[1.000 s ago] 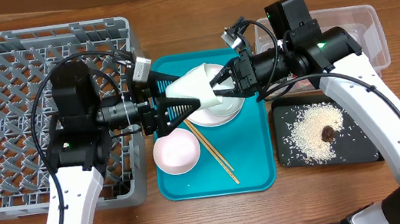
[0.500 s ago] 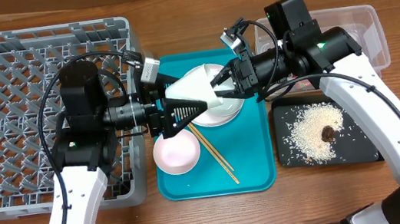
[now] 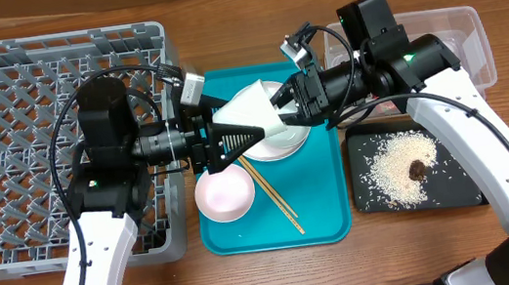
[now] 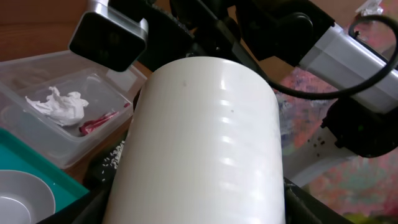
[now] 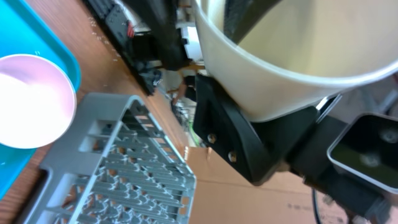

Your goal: Sort waste into correct bins and load items into the dishwasher

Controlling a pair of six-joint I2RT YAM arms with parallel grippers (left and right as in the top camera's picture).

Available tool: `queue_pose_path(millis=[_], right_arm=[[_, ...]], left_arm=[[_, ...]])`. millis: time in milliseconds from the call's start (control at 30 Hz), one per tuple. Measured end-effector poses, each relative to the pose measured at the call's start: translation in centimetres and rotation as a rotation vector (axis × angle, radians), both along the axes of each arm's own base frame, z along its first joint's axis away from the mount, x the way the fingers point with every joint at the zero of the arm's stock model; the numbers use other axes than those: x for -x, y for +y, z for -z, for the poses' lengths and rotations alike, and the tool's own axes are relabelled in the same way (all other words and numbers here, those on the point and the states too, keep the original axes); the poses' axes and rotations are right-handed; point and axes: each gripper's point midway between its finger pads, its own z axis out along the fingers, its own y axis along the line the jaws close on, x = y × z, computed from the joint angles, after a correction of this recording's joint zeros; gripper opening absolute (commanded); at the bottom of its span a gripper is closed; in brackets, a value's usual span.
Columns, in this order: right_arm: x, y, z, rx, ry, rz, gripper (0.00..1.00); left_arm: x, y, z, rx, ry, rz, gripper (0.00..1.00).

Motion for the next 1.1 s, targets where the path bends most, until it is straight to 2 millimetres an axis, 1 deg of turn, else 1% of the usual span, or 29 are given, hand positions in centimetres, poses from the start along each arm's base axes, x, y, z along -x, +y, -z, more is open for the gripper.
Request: queue_pose_path(millis=[67,133,200,233,300,367,433,500,567,633,700,733,767,867,900,933,1000,1100], right_arm=[[-0.1,-0.1,0.6,0.031,0.008,0.017,0.47],[-0.4,-0.4,1.5,0.084,0.014,0.046,0.49],[-0.9,-1.0,3.1,0.173,0.021,0.095,0.51],[-1.3,-1.6,4.2,0.243,0.023,0.132,0.52],[-1.9,-2.6,5.8,0.344,0.017,0.184,0.54],[-2.6,-4.2,7.5,0.461,0.011,0.247,0.56],[-3.5,-6.4,9.0,0.576,0.006,0.315,0.56],[-4.2,-9.0,10.1,0.678,0.008,0.377,0.57],[-4.4,-11.2,10.7,0.756,0.011,0.419,0.58],[-4.4,-13.7,10.8,0.829,0.004,0.469,0.60],[-4.4,-16.2,10.1,0.892,-0.025,0.529,0.62],[-4.2,-17.6,9.4,0.919,-0.044,0.566,0.63],[-4.1,-18.6,8.7,0.936,-0.063,0.596,0.63],[-3.4,-21.2,6.4,0.972,-0.125,0.680,0.64],[-3.3,-21.6,6.0,0.978,-0.136,0.693,0.64],[-3.0,-22.0,5.6,0.987,-0.149,0.705,0.64],[-2.7,-22.2,5.4,0.997,-0.156,0.705,0.64],[-2.6,-22.4,5.8,1.019,-0.146,0.694,0.64]], left_arm=[[-0.3,0.1,0.4,-0.014,0.017,-0.024,0.37],[-0.7,0.3,1.2,-0.036,0.054,-0.060,0.31],[-1.3,0.9,2.0,-0.061,0.088,-0.107,0.23],[-1.5,1.3,2.5,-0.076,0.108,-0.133,0.20],[-2.1,2.4,3.7,-0.112,0.160,-0.195,0.18],[-2.7,4.1,5.1,-0.155,0.217,-0.273,0.11],[-3.2,5.8,6.6,-0.202,0.268,-0.350,0.05],[-3.5,8.1,8.4,-0.268,0.345,-0.447,0.04],[-3.3,10.7,10.3,-0.340,0.438,-0.552,0.04],[-2.8,14.0,11.8,-0.420,0.528,-0.673,0.04],[-2.4,17.5,12.4,-0.494,0.592,-0.801,0.04],[-2.2,19.6,12.6,-0.538,0.620,-0.881,0.04],[-1.9,21.3,12.6,-0.575,0.639,-0.942,0.04],[-0.5,27.1,12.8,-0.695,0.700,-1.160,0.04],[-0.1,28.1,13.0,-0.719,0.720,-1.200,0.04],[0.8,29.5,13.3,-0.756,0.756,-1.262,0.04],[1.8,31.4,13.6,-0.800,0.797,-1.342,0.04],[2.5,33.0,14.0,-0.850,0.824,-1.410,0.05]])
